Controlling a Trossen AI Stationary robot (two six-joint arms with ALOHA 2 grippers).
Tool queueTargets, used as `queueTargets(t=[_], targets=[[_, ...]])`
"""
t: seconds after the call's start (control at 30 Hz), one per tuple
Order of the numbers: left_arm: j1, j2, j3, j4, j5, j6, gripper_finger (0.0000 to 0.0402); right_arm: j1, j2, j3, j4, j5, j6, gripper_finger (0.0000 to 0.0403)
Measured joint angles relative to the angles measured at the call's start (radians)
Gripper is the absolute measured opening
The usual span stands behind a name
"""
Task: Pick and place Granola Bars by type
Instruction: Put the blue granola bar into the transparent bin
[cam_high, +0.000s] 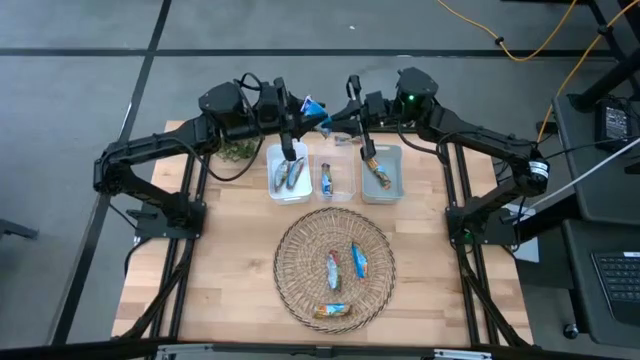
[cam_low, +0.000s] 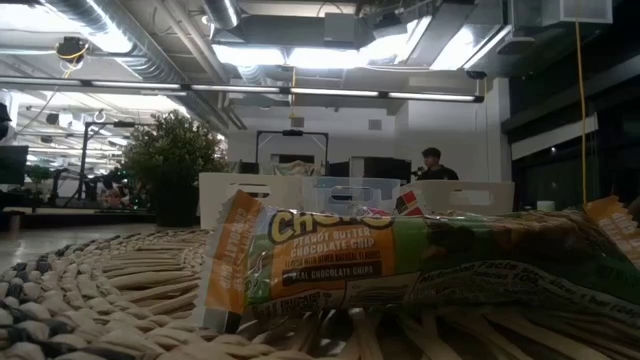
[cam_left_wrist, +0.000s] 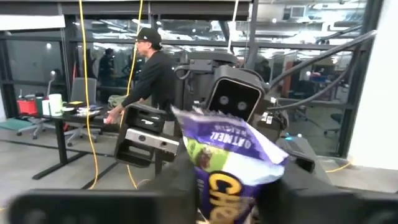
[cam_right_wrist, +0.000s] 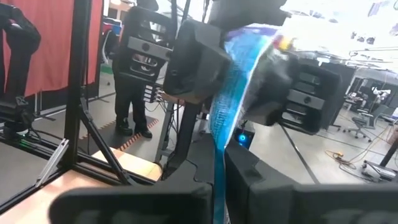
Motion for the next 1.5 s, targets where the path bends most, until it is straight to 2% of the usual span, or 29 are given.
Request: queueTargets(t=[0.1, 0.27, 0.53, 0.67, 0.8, 0.93, 1.13, 1.3, 1.37, 1.5], targets=[[0.0, 0.0, 0.0, 0.0, 0.003, 0.026, 0.0029, 0.0, 0.0, 0.0, 0.001, 0.003, 0.006, 0.0034], [0.0, 0.0, 0.0, 0.0, -0.004, 0.019, 0.0026, 0.0, 0.0, 0.0, 0.001, 0.022, 0.036, 0.0054], [0.0, 0.0, 0.0, -0.001, 0.001, 0.014, 0.0022, 0.002, -0.021, 0.001, -0.013, -0.006, 0.064, 0.0058], [-0.001, -0.001, 0.001, -0.025, -0.005, 0.005, 0.0024, 0.003, -0.055, 0.06, -0.145, 0.054, 0.022, 0.008], [-0.006, -0.006, 0.0, -0.037, -0.009, 0.014, 0.0023, 0.003, -0.109, 0.147, -0.365, 0.128, -0.052, 0.012], [-0.007, -0.03, 0.0, -0.061, -0.008, 0.014, 0.0023, 0.005, -0.157, 0.221, -0.608, 0.254, -0.043, 0.0148], [-0.007, -0.068, 0.0, -0.114, -0.008, 0.001, 0.0023, 0.059, -0.256, 0.247, -0.947, 0.616, 0.082, 0.0153], [-0.005, -0.082, 0.0, -0.194, -0.036, -0.028, 0.0023, 0.11, -0.309, 0.229, -1.271, 0.902, 0.256, 0.0142], [-0.001, -0.082, 0.0, -0.214, -0.037, -0.034, 0.0023, 0.126, -0.331, 0.186, -1.341, 0.958, 0.313, 0.0138], [0.035, -0.059, 0.024, -0.301, -0.022, -0.138, 0.0023, 0.15, -0.395, 0.028, -1.321, 0.964, 0.406, 0.0134]])
